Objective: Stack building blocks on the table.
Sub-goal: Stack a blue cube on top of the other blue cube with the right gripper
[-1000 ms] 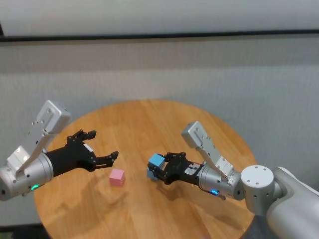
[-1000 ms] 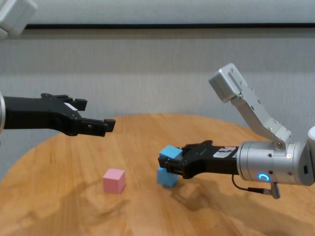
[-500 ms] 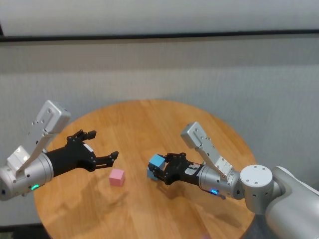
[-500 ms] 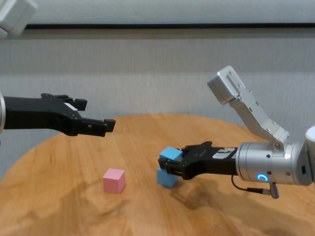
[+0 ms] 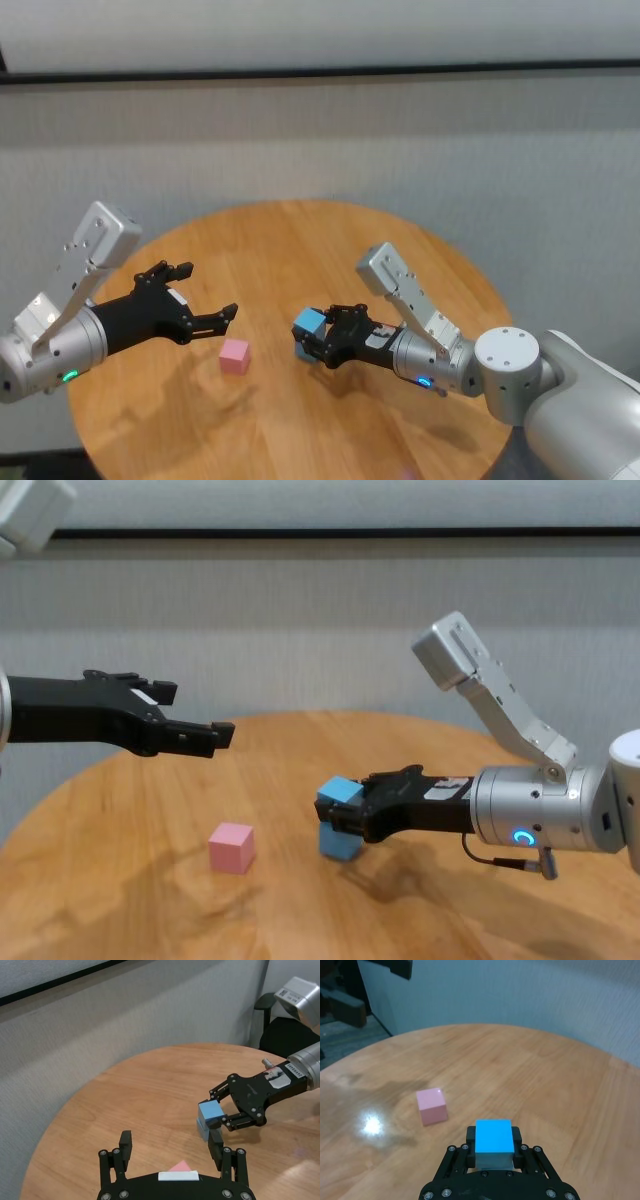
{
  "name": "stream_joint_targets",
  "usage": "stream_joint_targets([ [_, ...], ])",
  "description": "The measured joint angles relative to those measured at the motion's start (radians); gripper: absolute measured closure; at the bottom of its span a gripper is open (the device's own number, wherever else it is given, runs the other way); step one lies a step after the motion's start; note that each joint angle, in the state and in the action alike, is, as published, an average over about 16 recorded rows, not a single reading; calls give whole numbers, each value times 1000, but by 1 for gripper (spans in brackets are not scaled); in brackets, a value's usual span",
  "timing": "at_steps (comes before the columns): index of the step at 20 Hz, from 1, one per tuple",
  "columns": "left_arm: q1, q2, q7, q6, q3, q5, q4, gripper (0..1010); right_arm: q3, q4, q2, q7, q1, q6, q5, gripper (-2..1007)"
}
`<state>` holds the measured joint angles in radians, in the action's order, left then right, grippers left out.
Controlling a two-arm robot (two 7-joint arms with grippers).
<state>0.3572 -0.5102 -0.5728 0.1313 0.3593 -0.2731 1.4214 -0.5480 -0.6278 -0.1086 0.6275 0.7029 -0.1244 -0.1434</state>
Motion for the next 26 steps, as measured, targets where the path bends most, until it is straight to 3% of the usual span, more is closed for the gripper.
stream_joint_targets([
  [8,0,0,0,0,0,0,0,8,6,29,12,0,10,-11,11,632],
  [15,0,0,0,0,0,0,0,8,16,27,14,-4,8,-12,15,601],
  [21,0,0,0,0,0,0,0,8,25,11,12,-10,1,-10,15,492],
  [26,0,0,0,0,0,0,0,8,34,-44,-4,-16,-18,-9,12,337],
])
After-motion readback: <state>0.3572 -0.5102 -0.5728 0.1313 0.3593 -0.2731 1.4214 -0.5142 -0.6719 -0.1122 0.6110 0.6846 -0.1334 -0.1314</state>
